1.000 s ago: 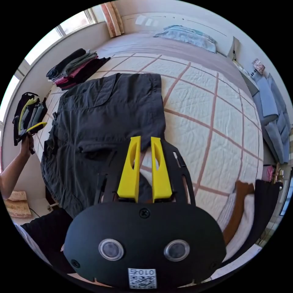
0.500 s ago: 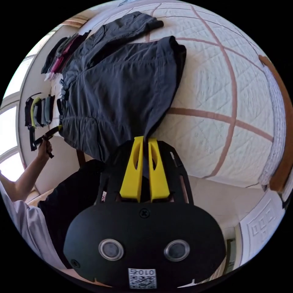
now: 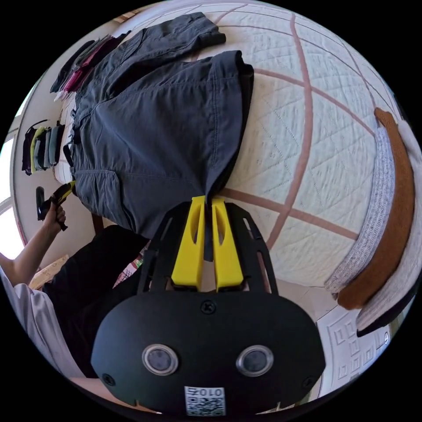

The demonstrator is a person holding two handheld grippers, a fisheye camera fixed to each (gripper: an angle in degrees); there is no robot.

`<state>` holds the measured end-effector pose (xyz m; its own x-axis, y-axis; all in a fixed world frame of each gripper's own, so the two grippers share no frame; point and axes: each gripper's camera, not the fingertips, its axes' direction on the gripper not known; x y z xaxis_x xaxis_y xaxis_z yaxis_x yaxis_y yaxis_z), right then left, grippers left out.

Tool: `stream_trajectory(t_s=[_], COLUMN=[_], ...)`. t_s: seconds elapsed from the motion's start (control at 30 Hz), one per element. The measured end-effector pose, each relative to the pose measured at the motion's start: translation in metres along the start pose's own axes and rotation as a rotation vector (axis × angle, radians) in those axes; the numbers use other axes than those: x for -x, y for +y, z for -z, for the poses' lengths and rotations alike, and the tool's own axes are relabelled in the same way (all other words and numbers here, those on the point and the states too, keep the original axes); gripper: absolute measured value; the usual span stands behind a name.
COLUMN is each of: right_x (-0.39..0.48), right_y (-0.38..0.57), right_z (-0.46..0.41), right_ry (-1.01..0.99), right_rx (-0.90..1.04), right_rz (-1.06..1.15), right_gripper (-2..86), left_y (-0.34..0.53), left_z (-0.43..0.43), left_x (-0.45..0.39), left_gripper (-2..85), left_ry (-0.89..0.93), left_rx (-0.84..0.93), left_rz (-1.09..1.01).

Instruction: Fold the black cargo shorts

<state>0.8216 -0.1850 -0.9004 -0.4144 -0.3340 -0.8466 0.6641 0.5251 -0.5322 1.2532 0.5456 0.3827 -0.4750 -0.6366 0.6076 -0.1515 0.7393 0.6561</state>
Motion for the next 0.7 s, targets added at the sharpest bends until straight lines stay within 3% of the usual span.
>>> stream_trajectory(t_s=[0.1,0.2,0.27,0.33,0.5,0.6,0.7], right_x=[0.015,0.024,0.044,0.084,0.16,0.206,0.235], right_y=[0.017,0.036,0.029,-0.022,-0.2,-0.308,-0.395], right_z=[0.012,0.066,0.101,0.122,0.135,0.139,0.134], right_ry=[0.071,0.127,0.212,0.372,0.405,0.474,0.515], right_rx=[-0.043,-0.296,-0.49,-0.594,-0.523,-0.412,-0.313], right_rz=[0.009,-0.038,0.042,0.281,0.753,0.945,0.994], right_gripper=[6.4,7.6,8.9,10.9,12.1,12.7,12.9], left_y=[0.007,0.004,-0.014,-0.045,-0.173,-0.239,-0.28], left_z=[0.017,0.051,0.072,0.082,0.057,0.038,0.016], left_x=[-0.008,-0.02,-0.035,-0.06,-0.136,-0.151,-0.151], left_gripper=[3.4,6.8,9.0,10.5,12.0,12.5,13.1], left_ry=[-0.025,-0.095,-0.138,-0.224,-0.431,-0.495,-0.501], left_rx=[-0.019,-0.118,-0.185,-0.232,-0.237,-0.185,-0.071], left_rz=[-0.103,-0.195,-0.289,-0.433,-0.912,-1.023,-1.059])
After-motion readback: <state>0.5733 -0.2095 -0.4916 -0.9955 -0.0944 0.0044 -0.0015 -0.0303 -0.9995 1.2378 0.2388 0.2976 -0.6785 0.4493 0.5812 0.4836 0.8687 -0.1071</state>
